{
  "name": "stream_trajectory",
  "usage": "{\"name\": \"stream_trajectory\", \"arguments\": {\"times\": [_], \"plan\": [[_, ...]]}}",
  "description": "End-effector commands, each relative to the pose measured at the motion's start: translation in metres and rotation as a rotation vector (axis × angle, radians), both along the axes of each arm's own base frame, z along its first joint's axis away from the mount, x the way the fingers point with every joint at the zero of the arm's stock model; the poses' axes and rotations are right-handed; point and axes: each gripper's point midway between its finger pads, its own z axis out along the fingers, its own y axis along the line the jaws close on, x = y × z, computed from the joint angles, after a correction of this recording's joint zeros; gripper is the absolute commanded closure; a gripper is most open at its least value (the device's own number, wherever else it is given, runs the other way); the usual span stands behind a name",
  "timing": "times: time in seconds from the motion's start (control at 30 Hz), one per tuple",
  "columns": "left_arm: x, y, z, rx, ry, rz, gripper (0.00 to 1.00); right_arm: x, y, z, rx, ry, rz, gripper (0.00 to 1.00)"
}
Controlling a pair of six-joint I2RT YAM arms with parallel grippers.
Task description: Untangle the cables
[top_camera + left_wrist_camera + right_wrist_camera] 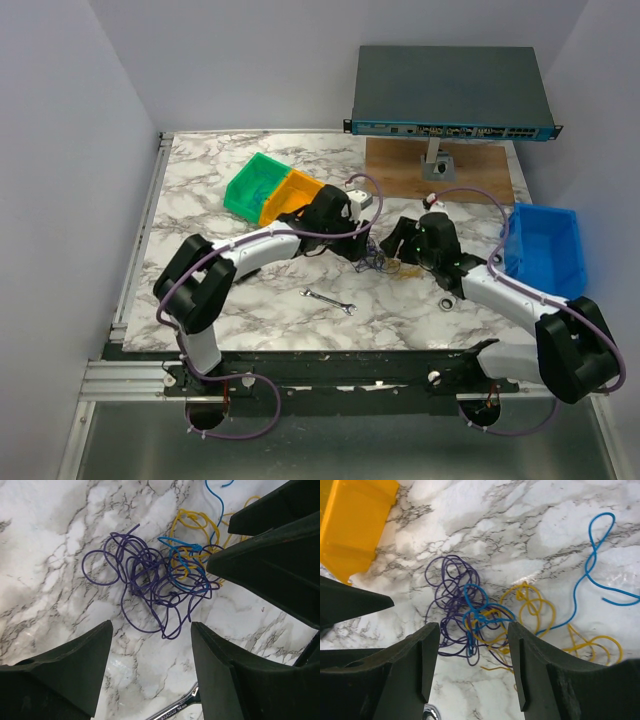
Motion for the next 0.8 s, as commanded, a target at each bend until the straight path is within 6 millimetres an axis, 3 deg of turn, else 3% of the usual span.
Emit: {"name": "stream_trajectory", "arguments": {"times": [0.0, 0.2, 0.47, 0.53, 0.6, 0.67, 0.77], "plan": [[-0.017, -0.008, -0.018, 0.028, 0.12, -0.088, 0.36, 0.001, -0.012, -0.005, -0.045, -0.063, -0.024, 0.37], [-0.023, -0.014, -0.036, 0.057, 0.21, -0.124, 0.43, -0.009, 0.009, -0.012, 0.035, -0.086, 0.095, 0.37], [-0.017, -0.021, -0.05, 0.089, 0.267, -0.111, 0.74, -0.009, 0.003, -0.046, -0.027, 0.02, 0.068, 0.43], [-0.015, -0.02, -0.049, 0.096, 0.256, -0.102, 0.86, -0.005, -0.004, -0.048, -0.052, 0.02, 0.028, 0.49], [-0.014, -0.018, -0.048, 0.1, 0.246, -0.096, 1.0, -0.003, -0.01, -0.048, -0.069, 0.021, -0.009, 0.65], [-0.008, -0.012, -0.045, 0.121, 0.22, -0.058, 1.0, 0.0, -0.021, -0.044, -0.088, 0.01, -0.076, 0.82], [0.011, 0.006, -0.033, 0.138, 0.13, 0.067, 1.0, 0.001, -0.042, -0.033, -0.106, -0.032, -0.193, 0.92]]}}
